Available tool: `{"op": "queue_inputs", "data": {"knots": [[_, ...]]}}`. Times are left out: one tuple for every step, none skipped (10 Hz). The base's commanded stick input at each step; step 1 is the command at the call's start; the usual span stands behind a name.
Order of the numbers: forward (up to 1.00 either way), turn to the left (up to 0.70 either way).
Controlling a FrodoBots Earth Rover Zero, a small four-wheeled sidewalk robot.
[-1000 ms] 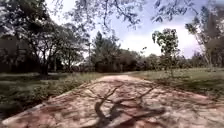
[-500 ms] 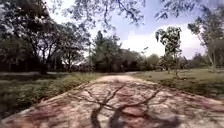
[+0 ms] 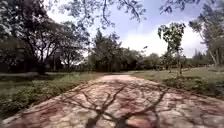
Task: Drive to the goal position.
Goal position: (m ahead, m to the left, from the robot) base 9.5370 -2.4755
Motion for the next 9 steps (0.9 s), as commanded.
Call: {"op": "queue_inputs", "data": {"knots": [[0.7, 0.0], [0.7, -0.06], [0.7, -0.24], [0.7, -0.35], [0.7, -0.35], [0.7, -0.26], [0.7, -0.08], [0.7, 0.0], [0.7, 0.0]]}}
